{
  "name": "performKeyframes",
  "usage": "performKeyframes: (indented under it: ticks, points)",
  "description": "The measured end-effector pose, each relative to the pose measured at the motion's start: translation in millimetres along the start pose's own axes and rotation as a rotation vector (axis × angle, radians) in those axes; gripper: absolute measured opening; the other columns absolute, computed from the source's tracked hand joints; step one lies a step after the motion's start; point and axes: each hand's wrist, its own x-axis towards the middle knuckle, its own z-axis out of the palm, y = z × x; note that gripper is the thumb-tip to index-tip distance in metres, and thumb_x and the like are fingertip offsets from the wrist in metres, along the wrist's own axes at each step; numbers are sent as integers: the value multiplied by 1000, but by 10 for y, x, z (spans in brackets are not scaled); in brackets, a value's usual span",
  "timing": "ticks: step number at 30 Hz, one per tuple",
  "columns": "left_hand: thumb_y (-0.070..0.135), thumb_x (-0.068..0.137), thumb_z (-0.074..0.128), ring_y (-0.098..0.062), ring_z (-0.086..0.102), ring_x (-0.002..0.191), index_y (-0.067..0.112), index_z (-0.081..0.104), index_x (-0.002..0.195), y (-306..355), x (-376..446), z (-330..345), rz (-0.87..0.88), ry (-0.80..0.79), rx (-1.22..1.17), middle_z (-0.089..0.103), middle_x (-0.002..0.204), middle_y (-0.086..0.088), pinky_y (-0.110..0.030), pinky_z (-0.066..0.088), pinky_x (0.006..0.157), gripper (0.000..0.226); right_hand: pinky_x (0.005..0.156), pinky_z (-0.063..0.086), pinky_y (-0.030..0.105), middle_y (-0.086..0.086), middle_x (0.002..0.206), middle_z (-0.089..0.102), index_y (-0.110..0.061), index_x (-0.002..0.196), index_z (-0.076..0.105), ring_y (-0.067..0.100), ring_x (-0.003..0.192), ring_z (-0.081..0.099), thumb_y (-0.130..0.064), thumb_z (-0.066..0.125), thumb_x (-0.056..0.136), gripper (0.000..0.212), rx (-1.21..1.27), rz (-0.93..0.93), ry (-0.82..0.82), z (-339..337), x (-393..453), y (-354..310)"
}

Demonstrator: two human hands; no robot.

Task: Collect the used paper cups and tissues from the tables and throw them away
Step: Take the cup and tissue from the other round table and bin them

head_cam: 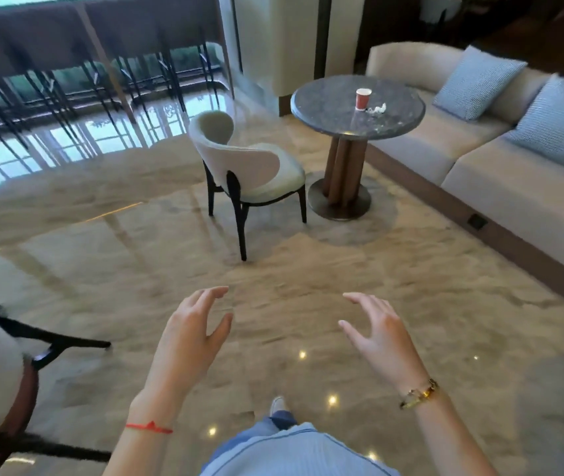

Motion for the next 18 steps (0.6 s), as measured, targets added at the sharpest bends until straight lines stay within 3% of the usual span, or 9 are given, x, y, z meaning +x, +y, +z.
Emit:
performKeyframes:
  ticks: [8, 11, 18]
  points:
    - [31, 90, 63, -12, 55, 114, 25, 55, 129, 234, 1927, 318, 150, -144, 38, 58, 125, 9, -23, 42, 95, 40, 95, 33, 18, -8, 116, 59, -24, 122, 56, 14, 113, 49, -28, 68, 84, 40, 22, 169, 131, -173, 1330, 407]
    - [31, 89, 64, -10, 55, 114, 27, 56, 129, 298, 2559, 557, 189, -188, 47, 58, 124, 11, -22, 42, 94, 40, 94, 33, 18, -14, 114, 56, -29, 123, 54, 8, 114, 46, -32, 66, 84, 40, 41, 242, 162, -212, 1758, 670]
    - [32, 88, 64, -11, 55, 117, 29, 53, 131, 640, 4216, 1188, 219, -197, 38, 56, 130, 10, -27, 45, 96, 44, 94, 33, 19, -12, 113, 57, -26, 121, 56, 10, 113, 48, -28, 68, 84, 39, 44, 285, 210, -568, 3225, 1406]
